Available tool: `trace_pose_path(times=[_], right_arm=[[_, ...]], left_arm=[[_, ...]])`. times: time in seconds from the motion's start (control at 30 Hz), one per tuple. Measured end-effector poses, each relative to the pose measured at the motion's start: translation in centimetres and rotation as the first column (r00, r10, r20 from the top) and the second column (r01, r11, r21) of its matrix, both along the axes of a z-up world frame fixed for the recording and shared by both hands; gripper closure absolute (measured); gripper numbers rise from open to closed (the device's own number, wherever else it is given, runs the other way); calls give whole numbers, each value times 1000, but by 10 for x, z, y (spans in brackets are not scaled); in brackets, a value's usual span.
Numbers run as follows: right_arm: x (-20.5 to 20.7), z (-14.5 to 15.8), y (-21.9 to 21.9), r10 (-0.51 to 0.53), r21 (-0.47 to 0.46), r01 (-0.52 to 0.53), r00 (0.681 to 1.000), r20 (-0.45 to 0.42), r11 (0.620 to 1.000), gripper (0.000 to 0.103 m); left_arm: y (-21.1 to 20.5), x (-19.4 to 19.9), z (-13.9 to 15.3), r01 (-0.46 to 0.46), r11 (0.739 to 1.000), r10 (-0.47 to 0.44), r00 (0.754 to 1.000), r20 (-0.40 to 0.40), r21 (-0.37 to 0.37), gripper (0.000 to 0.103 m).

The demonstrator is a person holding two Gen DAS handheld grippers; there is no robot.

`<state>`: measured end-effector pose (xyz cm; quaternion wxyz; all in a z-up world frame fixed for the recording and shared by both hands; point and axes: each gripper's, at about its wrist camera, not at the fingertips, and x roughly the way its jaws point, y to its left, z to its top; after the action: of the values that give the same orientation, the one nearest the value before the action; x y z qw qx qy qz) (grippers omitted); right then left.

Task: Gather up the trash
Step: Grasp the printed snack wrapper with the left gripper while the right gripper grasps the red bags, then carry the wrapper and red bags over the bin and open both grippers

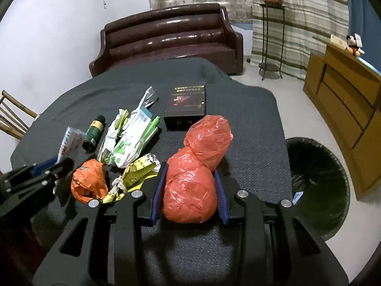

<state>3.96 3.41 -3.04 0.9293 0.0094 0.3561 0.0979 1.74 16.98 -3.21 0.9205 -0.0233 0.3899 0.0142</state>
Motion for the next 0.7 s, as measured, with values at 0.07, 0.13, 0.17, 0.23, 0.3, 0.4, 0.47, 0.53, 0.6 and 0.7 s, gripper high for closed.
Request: trace_pose_path(times=[0.07, 0.13, 0.17, 0.23, 0.3, 0.4, 0.47, 0.53, 0.6, 0.7], right_arm=[[-3, 2, -2, -1, -12, 2, 1000, 17, 1000, 67], [-5, 5, -6, -7, -22, 8, 999, 33, 1000, 67], [-6, 6, -8, -11, -26, 12, 999, 38, 1000, 67], [-8, 8, -16, -27, -32, 29, 998, 50, 999, 67], [-10, 10, -25, -41, -37, 43, 998, 57, 998, 67], [-11, 14, -43, -78, -48, 81, 995, 69, 996, 67], [-11, 16, -57, -103, -52, 107, 992, 76, 993, 67], [-13, 17, -70, -123, -58, 128, 989, 79, 990, 67], [-14, 19, -85, -148, -68, 154, 985, 87, 986, 67], [-15, 20, -107, -184, -83, 192, 978, 94, 978, 67]], left_arm=[[-1, -1, 5, -5, 1000, 5, 1000, 16, 4, 68], [-6, -1, 11, -3, 1000, 3, 999, 33, 4, 68], [-8, -3, 15, 1, 1000, -1, 999, 46, -1, 68], [-14, -2, 20, 10, 1000, -10, 998, 60, -9, 68], [-24, -1, 24, 27, 999, -26, 997, 76, -18, 68], [-41, 4, 26, 60, 998, -58, 995, 81, -28, 68], [-54, 7, 27, 92, 995, -88, 993, 82, -39, 68], [-68, 10, 28, 122, 991, -118, 989, 88, -45, 68], [-84, 15, 28, 159, 986, -154, 984, 91, -48, 68], [-110, 22, 29, 205, 977, -200, 976, 92, -55, 67]])
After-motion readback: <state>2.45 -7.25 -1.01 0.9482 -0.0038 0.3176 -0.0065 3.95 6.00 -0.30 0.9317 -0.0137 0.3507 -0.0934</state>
